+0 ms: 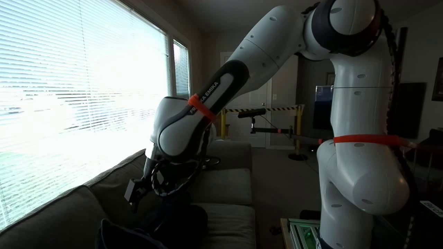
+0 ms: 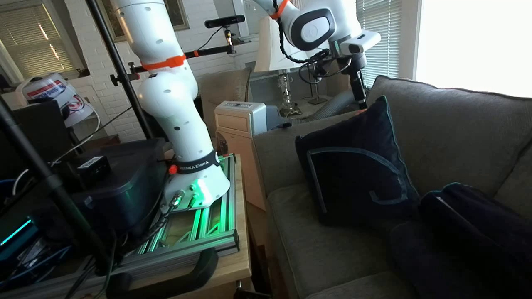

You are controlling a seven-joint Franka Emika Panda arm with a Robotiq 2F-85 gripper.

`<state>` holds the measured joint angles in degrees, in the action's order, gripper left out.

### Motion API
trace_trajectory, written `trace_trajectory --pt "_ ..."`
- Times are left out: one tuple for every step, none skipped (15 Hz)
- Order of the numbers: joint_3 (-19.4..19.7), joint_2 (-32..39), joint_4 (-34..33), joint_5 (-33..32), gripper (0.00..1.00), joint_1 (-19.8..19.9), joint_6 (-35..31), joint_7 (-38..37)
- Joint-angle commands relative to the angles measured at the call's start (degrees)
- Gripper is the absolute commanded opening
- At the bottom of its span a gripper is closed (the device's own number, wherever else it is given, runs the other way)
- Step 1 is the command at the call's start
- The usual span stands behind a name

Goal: Move the left black pillow to the right

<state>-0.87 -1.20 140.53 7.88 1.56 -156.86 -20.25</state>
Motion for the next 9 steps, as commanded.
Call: trace_trajectory --pt "-0.4 7.13 -3.05 -0.22 1.0 -1.4 -7.28 -1.78" --pt "-0.4 8.38 -3.64 0.23 1.0 -1.8 -9.03 -1.6" --pt "-0.48 9.68 -4.31 0.78 1.0 -2.33 -10.8 -1.67" --pt "-0.54 10.94 -5.05 1.08 1.0 -2.94 -12.57 -2.28" --pt "-0.79 12.06 -5.84 2.17 1.0 -3.38 -13.66 -2.17" --pt "-1.05 13.12 -6.43 2.96 1.0 -3.85 -14.94 -2.04" --pt "-1.26 14.13 -7.11 3.43 1.0 -4.29 -16.08 -1.73" --pt "-1.57 15.18 -7.85 3.99 1.0 -4.62 -17.0 -1.18" --pt "-1.9 16.1 -8.42 4.44 1.0 -4.8 -17.95 -0.63"
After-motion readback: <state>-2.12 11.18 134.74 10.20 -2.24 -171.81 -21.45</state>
